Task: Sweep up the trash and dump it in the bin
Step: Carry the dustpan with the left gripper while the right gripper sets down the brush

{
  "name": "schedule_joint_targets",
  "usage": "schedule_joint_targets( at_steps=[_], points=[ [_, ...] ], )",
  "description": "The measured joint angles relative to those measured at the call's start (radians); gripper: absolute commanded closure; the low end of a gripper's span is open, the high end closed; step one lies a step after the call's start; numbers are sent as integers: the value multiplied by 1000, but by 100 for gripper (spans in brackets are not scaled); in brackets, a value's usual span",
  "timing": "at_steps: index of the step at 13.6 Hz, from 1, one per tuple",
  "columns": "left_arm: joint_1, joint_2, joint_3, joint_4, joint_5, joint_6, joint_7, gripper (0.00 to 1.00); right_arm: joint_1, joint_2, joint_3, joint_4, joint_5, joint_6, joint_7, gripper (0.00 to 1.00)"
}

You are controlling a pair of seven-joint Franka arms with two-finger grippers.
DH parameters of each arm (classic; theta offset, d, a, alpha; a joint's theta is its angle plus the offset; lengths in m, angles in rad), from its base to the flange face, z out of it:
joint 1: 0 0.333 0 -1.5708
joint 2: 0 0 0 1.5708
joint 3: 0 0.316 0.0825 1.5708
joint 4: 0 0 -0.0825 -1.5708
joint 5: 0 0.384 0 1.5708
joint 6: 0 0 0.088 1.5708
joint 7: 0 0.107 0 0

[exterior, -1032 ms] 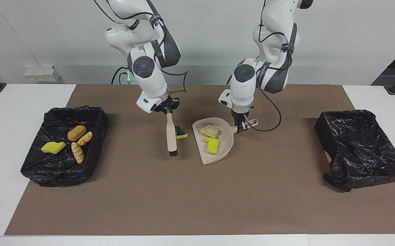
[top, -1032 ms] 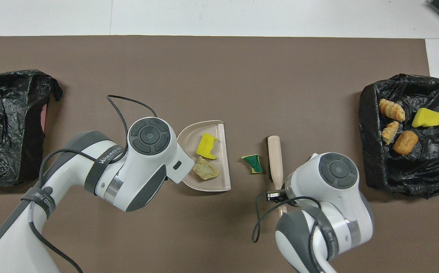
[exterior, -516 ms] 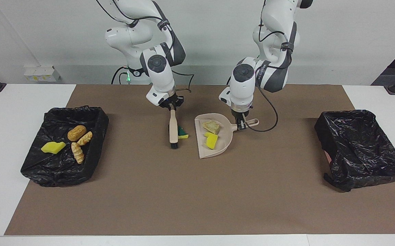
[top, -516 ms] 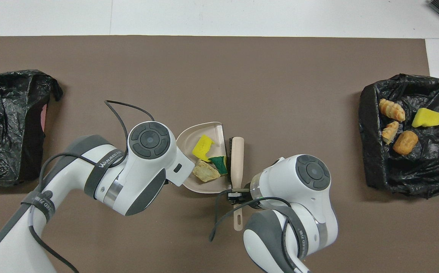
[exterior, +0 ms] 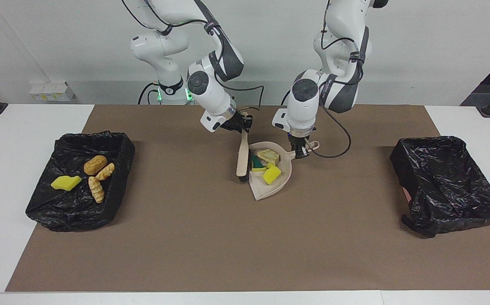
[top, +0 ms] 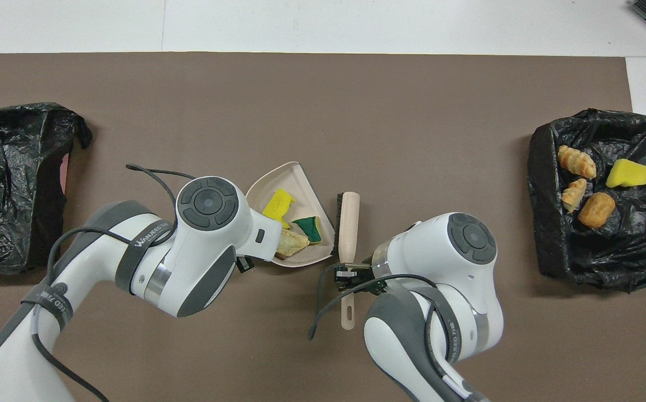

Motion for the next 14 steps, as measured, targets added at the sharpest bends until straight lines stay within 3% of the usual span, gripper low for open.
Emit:
schedule_joint_targets(
  at_steps=[3,5,8,14],
  points=[
    [5,-12,6,0,-1,0,-162,100,-39,-1,-3,33,-165,-92,3,100],
    [27,-35,11,0,-1,4,-245,100,-13,-4,3,40,-213,-99,52,100],
    [104,-91,17,2,-1,40,-301,100,120,-16,12,43,-236,-99,202,100],
    [353,-187,25,42,-23,2,-345,100,366,-4,19,14,-274,-36,419,100]
  ],
)
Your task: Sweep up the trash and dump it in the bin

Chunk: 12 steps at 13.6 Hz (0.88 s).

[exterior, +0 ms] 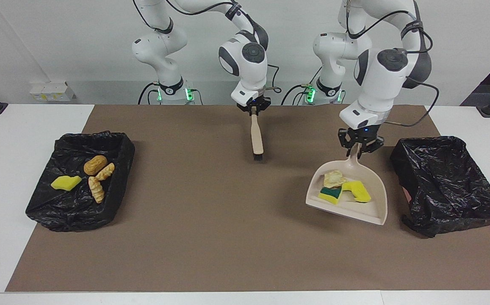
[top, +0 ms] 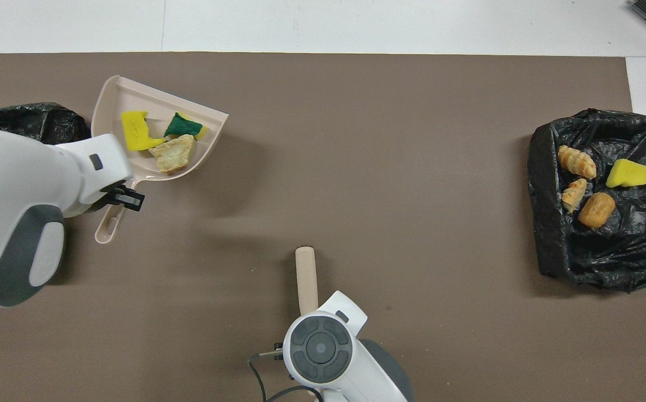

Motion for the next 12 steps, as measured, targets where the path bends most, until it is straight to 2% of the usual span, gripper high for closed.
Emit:
schedule_joint_targets(
  at_steps=[1,2,3,5,8,10,12],
  points=[
    [37,0,0,20,-11,-37,0,100,12,8,0,-8,0,7,7,100],
    [79,0,1,38,-16,-66,0,100,13,14,-1,-11,0,7,7,8],
    [125,1,1,54,-27,-85,8,100,12,17,-5,-11,-1,6,8,0],
    [224,6,3,93,-69,-136,91,100,3,17,-10,0,-21,-18,8,0],
    [405,34,6,172,-78,-213,328,100,-43,8,-19,101,-56,-167,8,0],
    [505,61,10,226,-16,-224,503,100,-113,-5,-20,199,-95,-283,-24,0],
    [529,86,13,266,129,-225,581,100,-200,-12,-23,273,-118,-357,-116,0]
  ],
)
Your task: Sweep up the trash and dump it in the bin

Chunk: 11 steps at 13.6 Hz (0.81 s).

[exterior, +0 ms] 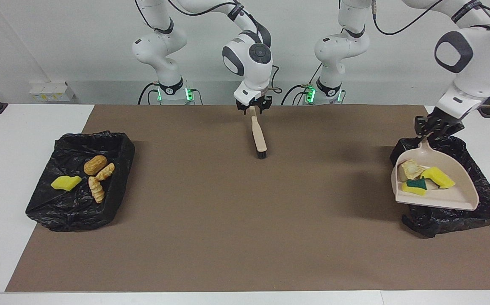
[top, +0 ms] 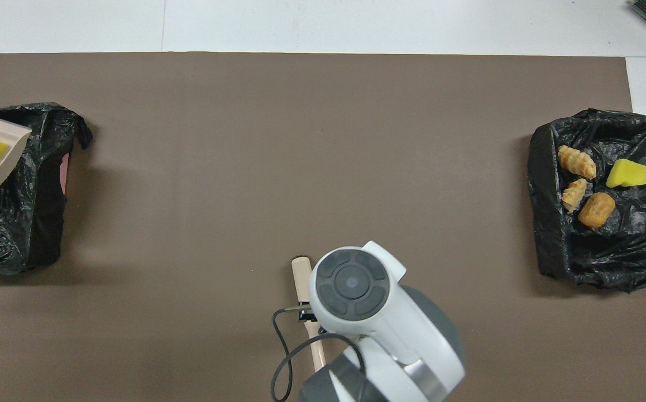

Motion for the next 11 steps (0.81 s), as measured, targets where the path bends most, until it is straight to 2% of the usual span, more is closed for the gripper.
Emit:
schedule_joint_targets(
  at_steps=[7,11],
  points=[
    [-9,76,-30,60,396,40,226,100,-341,0,-9,126,-55,-78,-388,0],
    [-39,88,-33,67,577,93,320,100,-487,-1,-10,199,-111,-96,-580,0]
  ],
)
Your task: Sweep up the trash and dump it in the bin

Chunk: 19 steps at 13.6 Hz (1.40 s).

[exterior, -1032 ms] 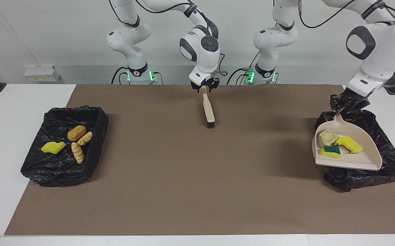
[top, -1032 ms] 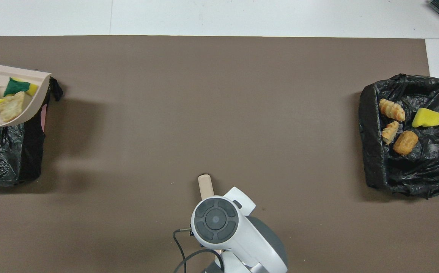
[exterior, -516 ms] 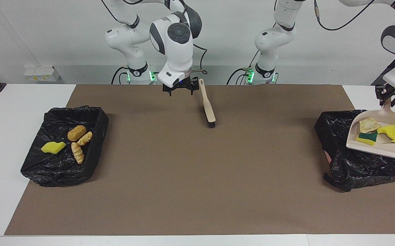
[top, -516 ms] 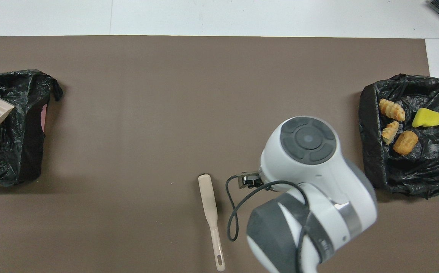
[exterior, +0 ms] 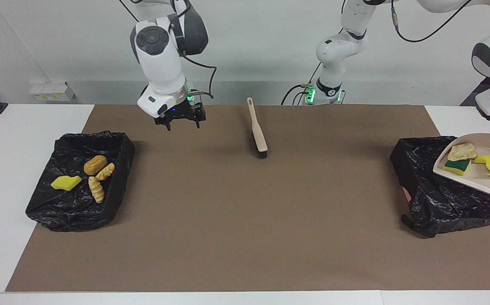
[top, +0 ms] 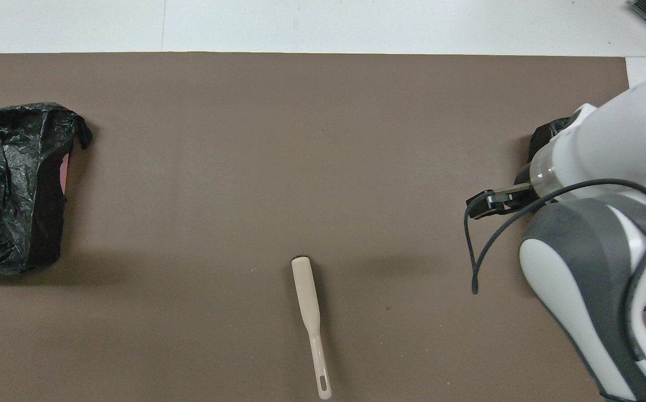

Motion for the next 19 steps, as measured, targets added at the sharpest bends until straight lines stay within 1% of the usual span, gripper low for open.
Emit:
schedule_joint_targets(
  at_steps=[3,6,8,10,12,14,16,17,19],
  points=[
    [-48,5,-2,0,95,0,3,100,-89,0,-1,22,-9,-1,-143,0],
    [-78,16,-2,-2,269,-2,5,100,-161,0,-4,40,-13,-5,-222,0],
    [-94,23,-1,-1,310,-7,5,100,-184,-4,-18,49,-28,-33,-259,0],
    [-119,25,0,-1,351,-22,6,100,-186,-17,-25,73,-29,-94,-238,0],
    [-152,26,-1,2,419,-60,6,100,-185,-33,-22,113,-29,-156,-140,0],
    [-186,35,-2,23,449,-77,6,100,-184,-48,-16,124,-24,-174,-71,0],
    [-205,39,-2,33,454,-116,6,100,-180,-49,-12,124,-12,-174,-41,0],
    [-218,39,-2,34,454,-156,5,100,-176,-49,-10,123,-6,-174,-20,0],
    [-270,45,-3,33,452,-332,-48,100,-169,-49,-4,122,-3,-174,8,0]
  ],
)
